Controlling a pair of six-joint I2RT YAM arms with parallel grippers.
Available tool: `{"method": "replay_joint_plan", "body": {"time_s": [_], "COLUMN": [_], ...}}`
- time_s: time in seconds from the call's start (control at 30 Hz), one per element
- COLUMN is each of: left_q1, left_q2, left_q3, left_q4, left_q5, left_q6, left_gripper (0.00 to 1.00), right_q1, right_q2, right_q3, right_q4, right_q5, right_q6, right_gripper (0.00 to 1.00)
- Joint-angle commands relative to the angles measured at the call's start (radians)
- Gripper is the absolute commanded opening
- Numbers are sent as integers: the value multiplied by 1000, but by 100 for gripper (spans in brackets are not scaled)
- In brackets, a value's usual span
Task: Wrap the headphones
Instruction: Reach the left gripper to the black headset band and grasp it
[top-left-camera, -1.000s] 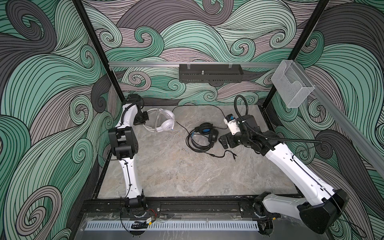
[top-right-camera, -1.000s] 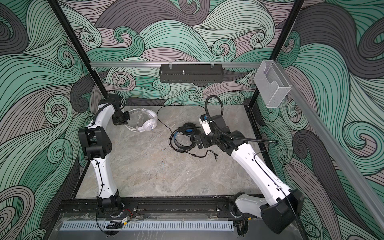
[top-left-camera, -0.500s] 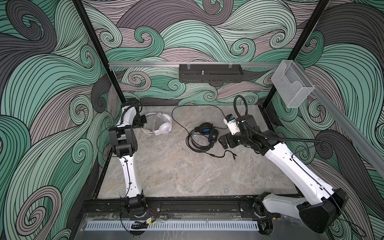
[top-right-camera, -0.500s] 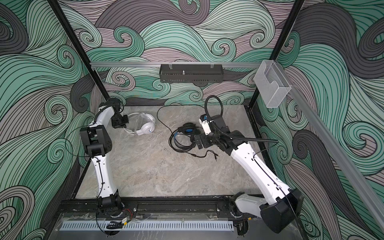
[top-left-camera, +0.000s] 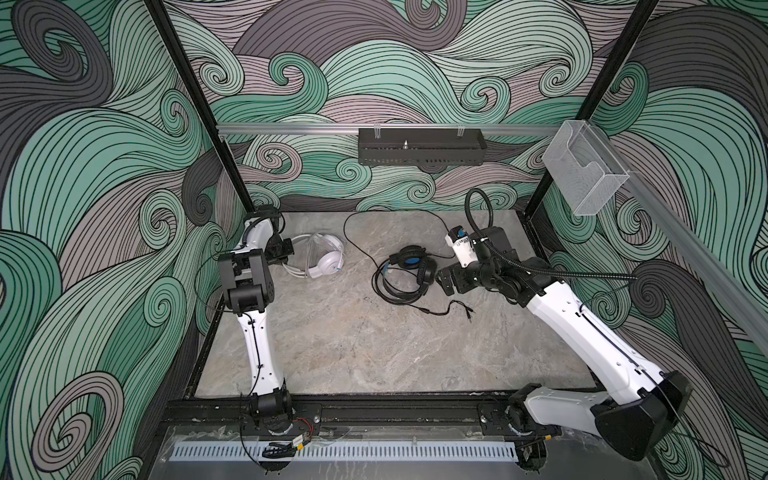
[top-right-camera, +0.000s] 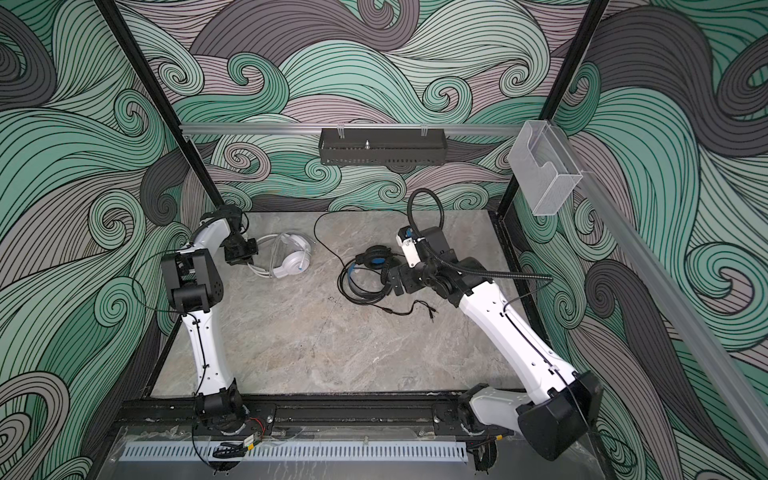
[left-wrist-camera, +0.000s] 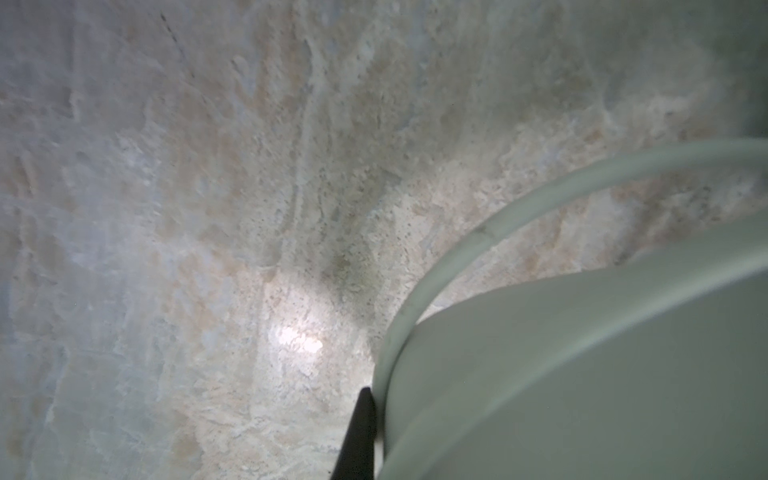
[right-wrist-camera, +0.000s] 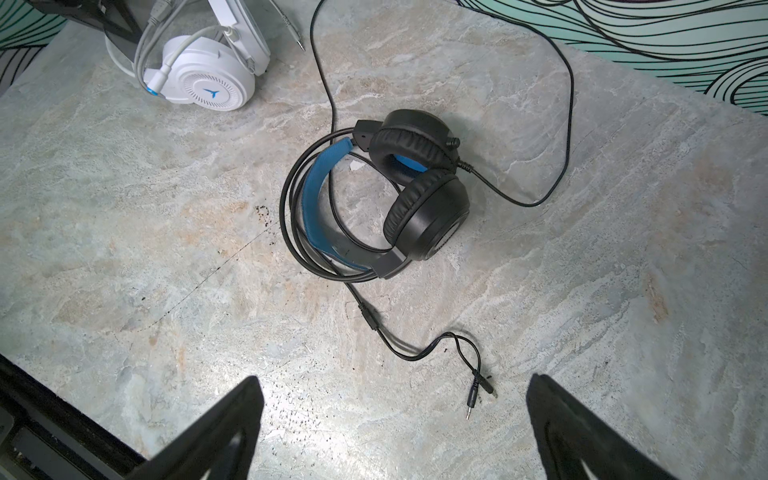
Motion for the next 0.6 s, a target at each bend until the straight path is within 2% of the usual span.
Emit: {"method": "replay_joint_plan", "body": {"time_s": [0.0,0.07,0.17,0.33,0.47,0.57], "left_q1": [8,11,16,27,34,34], "left_q2": [-9,-12,-21,-44,-95,-143], "left_q3": [-3,-7,-10,9,8,7], "left_q4": [5,2,5,-23,-45,-81], "left_q5": [26,17,12,26,-12,-86], "left_q6": [13,11,9,5,7,12], "left_gripper": [9,15,32,43,72,82], "right_q1": [4,3,4,5,5,4], "right_q2": [10,10,5,-6,-19,-29], "right_q3": [22,22,23,41,67,64], "right_q4": [5,6,6,-2,-14,-16], "right_q5": [-6,-12,-6,-1,18,18], "right_q6": [4,3,-2,-31,-52,-42], "right_gripper": [99,100,100,100,100,100]}}
